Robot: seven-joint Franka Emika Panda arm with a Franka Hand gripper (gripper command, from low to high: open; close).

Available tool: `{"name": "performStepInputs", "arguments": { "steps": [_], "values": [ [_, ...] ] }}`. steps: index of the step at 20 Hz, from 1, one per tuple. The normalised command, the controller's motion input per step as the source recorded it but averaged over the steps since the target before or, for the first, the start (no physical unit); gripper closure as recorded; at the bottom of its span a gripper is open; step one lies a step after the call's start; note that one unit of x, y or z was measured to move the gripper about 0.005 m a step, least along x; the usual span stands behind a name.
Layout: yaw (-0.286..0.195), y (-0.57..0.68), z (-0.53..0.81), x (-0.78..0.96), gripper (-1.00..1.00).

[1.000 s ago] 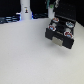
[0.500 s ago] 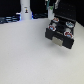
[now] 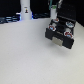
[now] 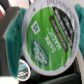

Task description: Open the kcup holder, insert the kcup into the holder, and close the kcup holder

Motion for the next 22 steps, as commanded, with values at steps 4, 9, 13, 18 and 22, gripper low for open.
{"name": "performStepInputs", "arguments": {
  "steps": [4,9,13,18,22],
  "values": [
    [-0.003,0.39,0.13,0.56,1.0],
    [0.006,0.33,0.12,0.43,1.0],
    [-0.001,0.15,0.01,0.16,1.0],
    [-0.002,0.49,0.06,0.37,1.0],
    [0.009,0.46,0.04,0.26,1.0]
  ]
}}
